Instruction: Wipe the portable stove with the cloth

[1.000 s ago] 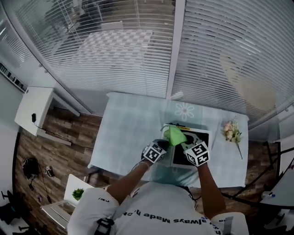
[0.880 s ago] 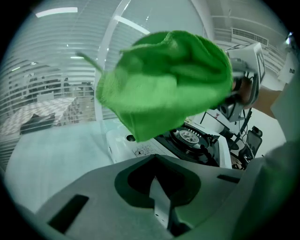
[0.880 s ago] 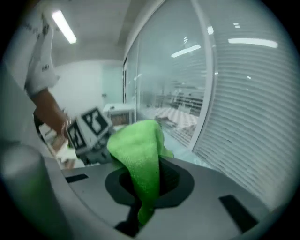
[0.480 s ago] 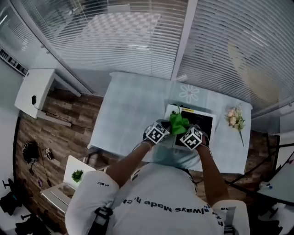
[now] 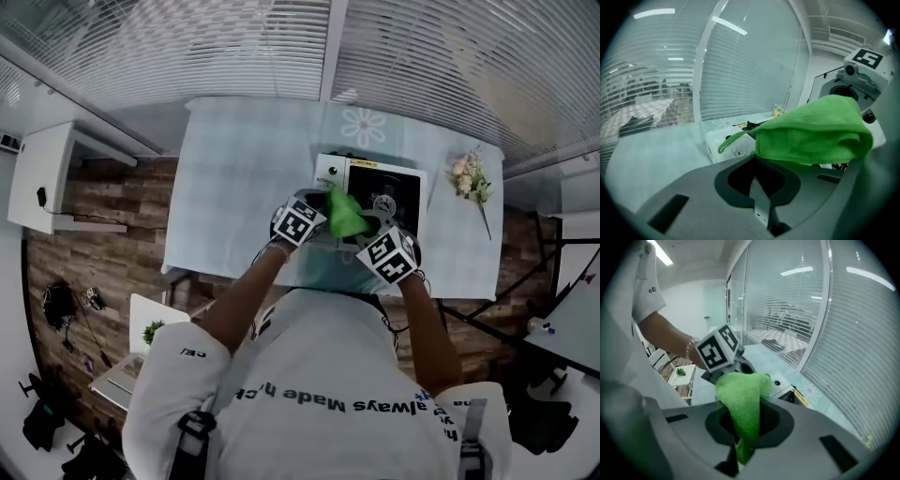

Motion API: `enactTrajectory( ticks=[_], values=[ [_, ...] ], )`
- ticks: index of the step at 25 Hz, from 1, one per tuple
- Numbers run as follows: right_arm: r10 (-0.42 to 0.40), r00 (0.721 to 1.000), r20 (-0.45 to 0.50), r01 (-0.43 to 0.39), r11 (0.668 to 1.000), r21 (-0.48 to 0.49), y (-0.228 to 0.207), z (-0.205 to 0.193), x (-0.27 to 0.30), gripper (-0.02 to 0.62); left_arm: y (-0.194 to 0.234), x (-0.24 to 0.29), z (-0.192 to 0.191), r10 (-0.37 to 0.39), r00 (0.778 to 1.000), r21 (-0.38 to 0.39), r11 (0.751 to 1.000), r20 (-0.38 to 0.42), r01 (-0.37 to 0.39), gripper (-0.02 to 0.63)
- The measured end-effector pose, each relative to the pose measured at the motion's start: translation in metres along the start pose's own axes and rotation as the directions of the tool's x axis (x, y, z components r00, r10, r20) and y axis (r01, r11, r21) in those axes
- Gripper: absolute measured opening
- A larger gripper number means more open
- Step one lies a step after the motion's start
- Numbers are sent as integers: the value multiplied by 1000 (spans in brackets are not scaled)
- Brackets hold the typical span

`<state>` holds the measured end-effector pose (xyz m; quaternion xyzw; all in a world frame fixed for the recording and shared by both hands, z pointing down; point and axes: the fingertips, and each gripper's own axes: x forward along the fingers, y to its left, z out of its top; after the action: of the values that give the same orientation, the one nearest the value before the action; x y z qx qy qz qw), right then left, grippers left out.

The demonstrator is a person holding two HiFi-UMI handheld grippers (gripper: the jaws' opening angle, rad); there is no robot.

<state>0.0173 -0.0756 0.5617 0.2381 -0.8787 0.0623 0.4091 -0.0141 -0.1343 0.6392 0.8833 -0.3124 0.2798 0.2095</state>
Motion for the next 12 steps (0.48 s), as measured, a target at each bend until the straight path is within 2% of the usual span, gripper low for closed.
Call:
enactTrajectory(
  ticks=[4, 9, 12],
  values=[
    [62, 998, 16, -63, 998, 15, 47, 1, 5, 26, 0, -1, -1, -11, 1000, 1, 1000, -5, 11, 11],
    [163, 986, -38, -163, 987, 11, 105, -23, 34, 26, 0, -1, -1, -18, 1000, 3, 1000, -10, 18, 11],
    [194, 979, -63, -193, 981, 18, 123, -38, 50, 26, -1, 0, -1, -20, 1000, -1, 1000, -14, 20, 11]
  ],
)
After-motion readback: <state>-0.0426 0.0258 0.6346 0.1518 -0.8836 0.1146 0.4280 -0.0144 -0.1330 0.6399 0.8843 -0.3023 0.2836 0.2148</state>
